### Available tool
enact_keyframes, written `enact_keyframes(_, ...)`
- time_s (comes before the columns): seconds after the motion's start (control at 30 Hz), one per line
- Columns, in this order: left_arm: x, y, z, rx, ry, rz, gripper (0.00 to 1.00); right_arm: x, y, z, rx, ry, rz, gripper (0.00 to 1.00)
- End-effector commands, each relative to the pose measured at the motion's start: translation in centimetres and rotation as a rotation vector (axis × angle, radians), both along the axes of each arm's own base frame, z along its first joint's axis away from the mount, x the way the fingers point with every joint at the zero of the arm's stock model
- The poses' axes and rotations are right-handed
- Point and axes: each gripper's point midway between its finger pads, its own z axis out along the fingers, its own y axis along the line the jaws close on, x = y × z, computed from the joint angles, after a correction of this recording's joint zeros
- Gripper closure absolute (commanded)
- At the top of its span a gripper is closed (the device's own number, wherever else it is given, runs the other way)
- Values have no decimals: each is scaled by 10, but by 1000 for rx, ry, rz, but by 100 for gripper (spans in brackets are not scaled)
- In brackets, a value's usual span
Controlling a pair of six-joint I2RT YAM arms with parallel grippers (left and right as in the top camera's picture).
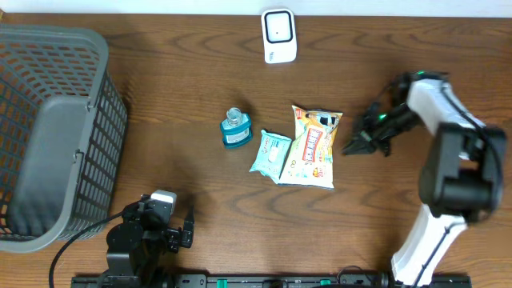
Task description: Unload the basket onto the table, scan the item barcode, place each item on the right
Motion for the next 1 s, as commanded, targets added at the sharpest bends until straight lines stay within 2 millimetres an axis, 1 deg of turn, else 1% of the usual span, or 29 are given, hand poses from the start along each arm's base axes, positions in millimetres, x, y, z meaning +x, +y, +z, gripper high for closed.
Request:
enact_keyframes(0.0,0,-3,2,-15,-5,-8,1,10,-23,36,-135,20,-223,98)
enact_keyframes(0.03,0,-3,2,-15,-5,-8,1,16,-33,33,-191,-125,-85,99)
enact_keyframes(0.07,0,-3,2,-15,-5,-8,1,15,-34,34,-208,-177,-6,99)
enact_keyframes(0.1,0,-3,2,-15,-5,-8,1,11,-29,35,-200,-199,67,99)
enact_keyframes(0.17,0,-3,2,-15,-5,-8,1,5,-18,36,-188,-206,128,99)
enact_keyframes(0.2,0,-3,2,-15,-5,-8,1,2,-5,36,-183,-217,186,99)
enact_keyframes(0.27,0,-3,2,-15,-5,-8,1,2,4,32,-231,-230,239,99)
enact_keyframes(0.3,0,-3,2,-15,-5,-8,1,5,8,26,-310,-241,268,93)
enact_keyframes(0.33,0,-3,2,-15,-5,-8,1,5,9,24,-349,-239,277,90)
enact_keyframes(0.37,0,-3,2,-15,-5,-8,1,4,13,22,-399,-237,294,80)
enact_keyframes(0.4,0,-3,2,-15,-5,-8,1,3,20,20,-432,-248,324,59)
enact_keyframes(0.43,0,-3,2,-15,-5,-8,1,3,30,19,-439,-271,362,20)
enact_keyframes(0.47,0,-3,2,-15,-5,-8,1,4,38,19,-441,-291,383,1)
enact_keyframes(0.5,0,-3,2,-15,-5,-8,1,7,51,18,-447,-332,416,1)
enact_keyframes(0.53,0,-3,2,-15,-5,-8,1,9,55,17,-454,-351,428,1)
enact_keyframes(0.57,0,-3,2,-15,-5,-8,1,18,61,15,-496,-399,439,1)
enact_keyframes(0.6,0,-3,2,-15,-5,-8,1,25,58,12,-556,-421,427,1)
enact_keyframes(0.63,0,-3,2,-15,-5,-8,1,33,52,8,-645,-443,408,1)
enact_keyframes(0.67,0,-3,2,-15,-5,-8,1,36,50,6,-674,-446,400,1)
enact_keyframes(0.73,0,-3,2,-15,-5,-8,1,35,53,-8,-687,-422,411,1)
enact_keyframes(0.77,0,-3,2,-15,-5,-8,1,35,54,-15,-690,-411,423,1)
enact_keyframes(0.87,0,-3,2,-15,-5,-8,1,33,51,-42,-722,-356,456,1)
enact_keyframes(0.93,0,-3,2,-15,-5,-8,1,28,52,-66,-714,-301,477,1)
enact_keyframes(0.97,0,-3,2,-15,-5,-8,1,23,52,-84,-714,-260,493,1)
